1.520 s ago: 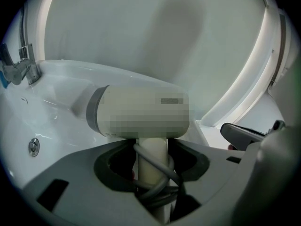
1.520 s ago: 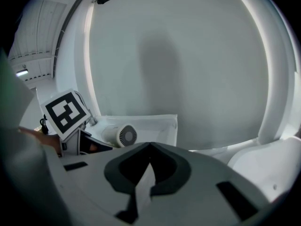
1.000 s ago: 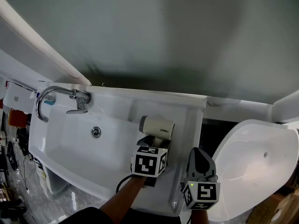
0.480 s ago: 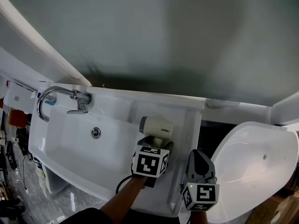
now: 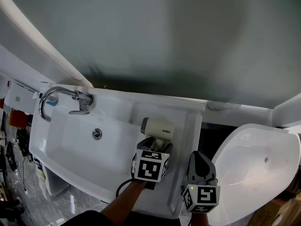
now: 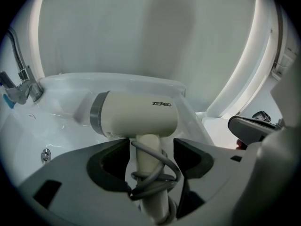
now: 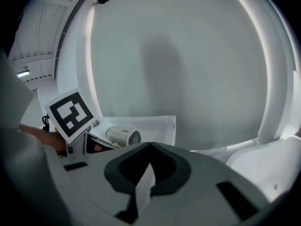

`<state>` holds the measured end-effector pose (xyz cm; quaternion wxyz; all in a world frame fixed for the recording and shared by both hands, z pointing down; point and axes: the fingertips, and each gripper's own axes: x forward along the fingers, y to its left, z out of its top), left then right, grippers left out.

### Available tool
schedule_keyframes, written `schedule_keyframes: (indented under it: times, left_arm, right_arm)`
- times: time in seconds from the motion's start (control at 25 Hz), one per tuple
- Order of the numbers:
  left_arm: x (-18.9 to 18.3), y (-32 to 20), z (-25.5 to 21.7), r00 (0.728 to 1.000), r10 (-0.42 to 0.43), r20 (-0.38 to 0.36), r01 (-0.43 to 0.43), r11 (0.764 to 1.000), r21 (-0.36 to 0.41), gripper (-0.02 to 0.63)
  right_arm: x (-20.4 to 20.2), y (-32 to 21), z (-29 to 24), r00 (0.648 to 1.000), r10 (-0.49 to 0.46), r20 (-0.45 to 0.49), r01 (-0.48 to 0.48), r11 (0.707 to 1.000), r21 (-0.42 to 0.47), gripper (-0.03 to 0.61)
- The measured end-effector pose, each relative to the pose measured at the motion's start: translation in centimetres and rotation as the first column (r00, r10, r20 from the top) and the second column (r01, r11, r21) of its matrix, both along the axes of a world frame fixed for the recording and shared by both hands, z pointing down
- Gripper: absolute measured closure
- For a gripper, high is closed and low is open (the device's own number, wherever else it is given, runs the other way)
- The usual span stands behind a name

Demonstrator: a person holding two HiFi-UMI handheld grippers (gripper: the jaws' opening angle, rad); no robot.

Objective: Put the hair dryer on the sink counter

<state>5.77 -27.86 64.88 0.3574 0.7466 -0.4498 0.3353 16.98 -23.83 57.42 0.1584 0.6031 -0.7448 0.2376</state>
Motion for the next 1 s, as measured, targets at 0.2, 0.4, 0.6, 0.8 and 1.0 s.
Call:
schedule_keyframes:
  times: [0.2,0.4,0.6,0.8,1.0]
  left_arm:
    - [-1.0,0.4,-1.6,0.999,-0.041,-0.034,0.042,0.999,0.026,0.324]
    - [-2.5,0.8,-5.2,0.99,-0.081,-0.114,0.093,0.99,0.102,0.332]
    - [-4.1,2.0,-8.6,0.99,-0.079,-0.118,0.101,0.976,0.191,0.373]
    - [-6.4,3.2,-11.8,0.98,-0.123,-0.158,0.162,0.95,0.266,0.506]
    - [-8.0,5.0,-15.0,0.976,-0.122,-0.18,0.177,0.926,0.334,0.595]
  right_arm:
    - [-0.1,0.0,-1.0,1.0,0.005,0.011,-0.006,1.0,0.027,0.558]
    - [-0.7,0.3,-3.0,1.0,-0.005,0.0,0.005,0.998,0.068,0.558]
    - [-1.4,1.3,-5.5,1.0,0.001,-0.003,0.0,0.994,0.113,0.558]
    - [-1.8,2.5,-8.1,1.0,0.018,0.003,-0.018,0.986,0.167,0.558]
    - [-2.2,4.3,-11.3,0.999,0.034,-0.018,-0.029,0.975,0.221,0.558]
